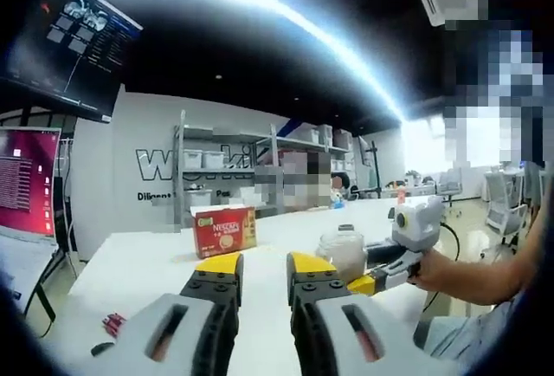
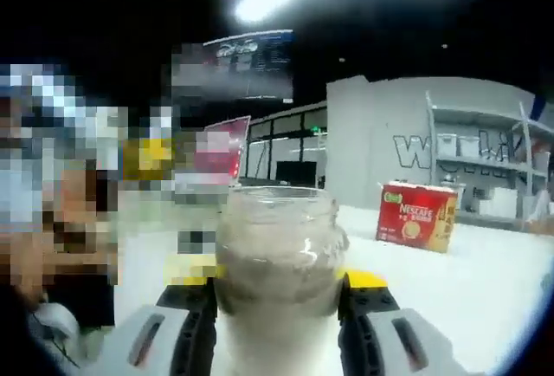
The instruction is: Tear open the coffee pouch, take out the coffee, and pour the coffee from the pouch into the cup
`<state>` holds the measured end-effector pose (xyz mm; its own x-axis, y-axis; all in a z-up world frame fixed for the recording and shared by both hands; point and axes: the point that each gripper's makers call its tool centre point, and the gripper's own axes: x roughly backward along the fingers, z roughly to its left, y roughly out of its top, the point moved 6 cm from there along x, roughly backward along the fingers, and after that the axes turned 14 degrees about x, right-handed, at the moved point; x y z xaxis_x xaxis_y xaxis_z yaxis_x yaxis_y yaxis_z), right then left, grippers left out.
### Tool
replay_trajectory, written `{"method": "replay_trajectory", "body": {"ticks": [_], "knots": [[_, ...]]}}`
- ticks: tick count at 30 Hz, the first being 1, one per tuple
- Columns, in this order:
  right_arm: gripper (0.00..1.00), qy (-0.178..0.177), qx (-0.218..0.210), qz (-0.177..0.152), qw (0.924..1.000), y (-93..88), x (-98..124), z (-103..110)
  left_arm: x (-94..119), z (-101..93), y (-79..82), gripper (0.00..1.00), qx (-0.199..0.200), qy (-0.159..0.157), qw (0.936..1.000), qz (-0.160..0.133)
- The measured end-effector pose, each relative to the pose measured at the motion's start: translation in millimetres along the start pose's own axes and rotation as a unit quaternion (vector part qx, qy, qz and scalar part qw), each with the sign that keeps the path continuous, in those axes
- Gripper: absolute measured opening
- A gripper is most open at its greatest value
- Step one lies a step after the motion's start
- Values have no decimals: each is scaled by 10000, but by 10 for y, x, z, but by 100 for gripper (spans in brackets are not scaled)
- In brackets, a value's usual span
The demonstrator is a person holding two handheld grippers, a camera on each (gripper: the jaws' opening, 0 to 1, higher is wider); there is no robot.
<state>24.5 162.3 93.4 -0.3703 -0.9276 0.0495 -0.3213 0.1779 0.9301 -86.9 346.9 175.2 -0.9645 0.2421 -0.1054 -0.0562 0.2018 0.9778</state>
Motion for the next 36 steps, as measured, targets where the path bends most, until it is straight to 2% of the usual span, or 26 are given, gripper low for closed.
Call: {"method": "replay_trajectory", "body": {"ticks": [2,5,10,12,13,14,15,16,17,18,20,22,23,24,25,26,27,32,36], "knots": [[55,-172,-68,83,9998,-6,18,-16,1,14,11,23,2,22,10000,-21],[54,-283,-6,-3,9996,-11,38,-10,7,18,13,23,-12,52,10000,-16],[54,-222,414,-77,9989,71,30,102,14,39,6,23,-156,180,9997,43],[54,-227,432,-40,9988,89,19,116,13,42,14,22,-125,175,9998,16],[54,-334,65,119,9994,58,27,80,11,44,12,22,-128,182,9998,23],[54,-416,-591,352,9968,13,20,24,10,41,8,22,-139,184,9997,37],[54,-338,-1156,147,9926,-6,29,-116,9,35,7,22,-141,173,9997,32],[54,-410,-1315,102,9904,-10,27,-167,8,25,12,22,-109,152,9998,14],[54,-475,-1508,194,9872,-28,56,-203,9,14,20,22,-82,128,9999,0],[54,-540,-1506,305,9866,-36,97,-171,14,-6,31,22,-76,107,9999,-16],[54,-674,-988,449,9918,-11,167,21,20,-37,51,22,-109,87,9999,-39],[54,-695,-490,321,9959,28,170,132,18,-37,58,22,-138,90,9999,-49],[54,-622,-518,92,9967,26,129,64,7,-24,52,22,-120,115,9999,-37],[54,-533,-755,-126,9956,7,77,-68,-1,-21,39,22,-108,122,9999,-20],[54,-570,-817,83,9950,-1,80,-56,-3,-22,32,22,-100,119,9999,-15],[54,-501,-608,189,9967,-3,75,-48,-8,-33,22,22,-75,85,9999,-9],[54,-502,-416,201,9977,-34,52,-91,-12,-39,14,22,-65,69,10000,10],[55,-462,-475,-19,9978,-67,43,-130,-16,-41,19,22,-76,70,9999,12],[57,-430,-367,45,9984,-30,36,-187,-1,-54,20,22,-109,66,9999,29]]}}
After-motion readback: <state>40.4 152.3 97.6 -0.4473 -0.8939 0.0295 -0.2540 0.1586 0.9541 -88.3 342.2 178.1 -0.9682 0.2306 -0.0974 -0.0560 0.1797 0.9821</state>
